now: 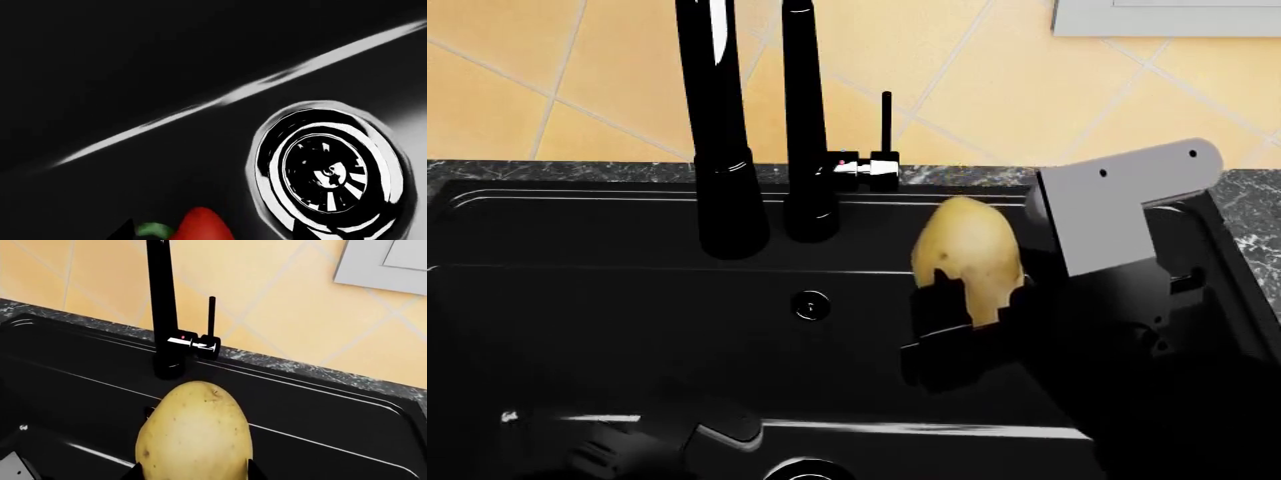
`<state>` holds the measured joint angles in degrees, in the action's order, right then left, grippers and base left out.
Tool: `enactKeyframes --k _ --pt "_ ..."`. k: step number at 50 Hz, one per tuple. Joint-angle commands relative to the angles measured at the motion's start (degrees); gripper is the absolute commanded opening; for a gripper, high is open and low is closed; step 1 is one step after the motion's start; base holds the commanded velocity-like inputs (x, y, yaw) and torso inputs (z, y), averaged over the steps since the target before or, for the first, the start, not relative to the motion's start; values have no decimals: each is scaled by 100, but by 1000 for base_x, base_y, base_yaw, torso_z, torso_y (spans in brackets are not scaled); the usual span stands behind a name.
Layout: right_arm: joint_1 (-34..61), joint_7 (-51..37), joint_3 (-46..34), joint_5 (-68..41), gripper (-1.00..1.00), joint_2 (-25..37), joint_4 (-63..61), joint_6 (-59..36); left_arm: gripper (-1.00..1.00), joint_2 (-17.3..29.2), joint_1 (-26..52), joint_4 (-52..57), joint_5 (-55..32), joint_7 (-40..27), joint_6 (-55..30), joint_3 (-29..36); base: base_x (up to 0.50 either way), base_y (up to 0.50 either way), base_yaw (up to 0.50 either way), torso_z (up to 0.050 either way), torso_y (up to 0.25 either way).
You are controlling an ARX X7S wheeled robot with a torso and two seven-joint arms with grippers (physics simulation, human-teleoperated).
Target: Pick the vegetables from the sink and place them on the cutting board.
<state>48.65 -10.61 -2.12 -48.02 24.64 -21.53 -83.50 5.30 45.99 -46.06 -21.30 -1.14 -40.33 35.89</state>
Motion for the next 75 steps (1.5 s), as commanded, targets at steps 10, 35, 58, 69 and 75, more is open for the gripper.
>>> enactKeyframes --k 10,35,58,69,75 --pt "-2 -83 -41 -141 -100 55 32 124 100 -181 109 -833 -285 -260 244 615 0 0 0 0 0" --pt "-94 -225 -49 -292 -100 127 42 295 -100 550 -422 1617 -619 -998 -547 417 0 0 0 0 0" --pt "-200 -314 222 -365 -100 214 -232 683 -100 1852 -767 5783 -1961 -2199 -1553 -1267 0 0 0 0 0" --pt "-281 -147 229 -212 -100 304 -387 1226 -100 2106 -457 6764 -2686 -2541 -2091 -2040 0 0 0 0 0" --pt "-380 -175 349 -143 -100 288 -352 1438 -100 2191 -335 7078 -3178 -2903 -2501 -2571 0 0 0 0 0"
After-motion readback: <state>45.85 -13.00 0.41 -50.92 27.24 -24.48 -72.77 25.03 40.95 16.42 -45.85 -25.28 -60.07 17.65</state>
